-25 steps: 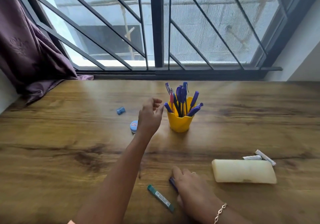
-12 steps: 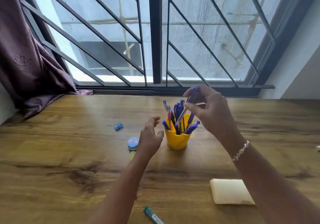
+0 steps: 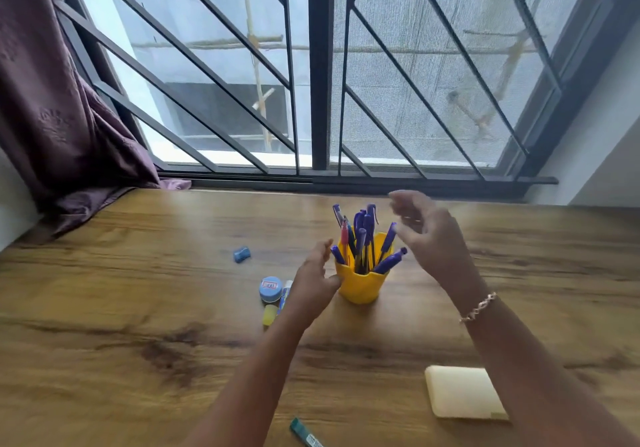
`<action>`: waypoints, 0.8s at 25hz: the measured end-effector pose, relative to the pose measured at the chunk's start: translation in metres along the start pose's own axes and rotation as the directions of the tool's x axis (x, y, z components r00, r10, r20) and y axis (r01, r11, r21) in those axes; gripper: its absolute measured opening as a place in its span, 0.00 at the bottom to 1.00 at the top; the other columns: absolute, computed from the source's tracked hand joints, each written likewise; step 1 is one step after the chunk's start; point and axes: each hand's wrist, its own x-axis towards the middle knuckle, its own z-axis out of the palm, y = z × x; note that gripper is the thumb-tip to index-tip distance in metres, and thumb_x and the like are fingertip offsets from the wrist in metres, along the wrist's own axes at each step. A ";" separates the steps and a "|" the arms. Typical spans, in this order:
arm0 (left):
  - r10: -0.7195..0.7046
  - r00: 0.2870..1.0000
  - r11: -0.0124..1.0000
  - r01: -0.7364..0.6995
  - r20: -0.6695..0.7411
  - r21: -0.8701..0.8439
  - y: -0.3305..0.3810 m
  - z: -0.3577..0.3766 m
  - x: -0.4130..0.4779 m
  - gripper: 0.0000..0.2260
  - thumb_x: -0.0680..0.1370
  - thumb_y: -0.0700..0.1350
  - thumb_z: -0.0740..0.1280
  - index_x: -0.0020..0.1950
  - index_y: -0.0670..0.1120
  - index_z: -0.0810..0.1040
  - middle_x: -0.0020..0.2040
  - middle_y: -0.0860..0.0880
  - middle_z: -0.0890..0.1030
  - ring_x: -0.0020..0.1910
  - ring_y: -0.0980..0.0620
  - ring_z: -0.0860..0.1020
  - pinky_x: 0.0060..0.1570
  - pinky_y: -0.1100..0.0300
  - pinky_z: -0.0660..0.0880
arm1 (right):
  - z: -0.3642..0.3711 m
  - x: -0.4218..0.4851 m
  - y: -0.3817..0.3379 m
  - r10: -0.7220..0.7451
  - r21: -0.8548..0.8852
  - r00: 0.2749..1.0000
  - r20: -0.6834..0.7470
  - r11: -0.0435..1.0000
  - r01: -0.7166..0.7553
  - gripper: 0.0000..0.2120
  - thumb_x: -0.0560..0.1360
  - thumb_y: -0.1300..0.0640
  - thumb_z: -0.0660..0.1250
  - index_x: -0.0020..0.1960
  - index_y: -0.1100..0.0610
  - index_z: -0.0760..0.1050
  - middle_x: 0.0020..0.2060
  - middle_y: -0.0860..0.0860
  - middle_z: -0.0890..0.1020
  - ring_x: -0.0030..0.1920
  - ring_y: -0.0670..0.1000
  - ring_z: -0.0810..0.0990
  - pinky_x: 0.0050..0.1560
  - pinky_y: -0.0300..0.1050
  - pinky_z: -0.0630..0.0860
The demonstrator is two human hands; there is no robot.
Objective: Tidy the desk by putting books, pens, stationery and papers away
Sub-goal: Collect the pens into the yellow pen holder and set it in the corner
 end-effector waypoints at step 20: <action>-0.034 0.997 0.966 0.052 0.073 -0.255 0.023 -0.038 -0.026 0.20 0.71 0.31 0.65 0.62 0.37 0.71 0.56 0.35 0.77 0.52 0.45 0.75 0.53 0.56 0.73 | 0.042 -0.007 0.024 0.097 0.241 0.922 0.375 0.950 -0.198 0.43 0.60 0.70 0.77 0.65 0.47 0.60 0.60 0.50 0.72 0.61 0.50 0.69 0.62 0.54 0.73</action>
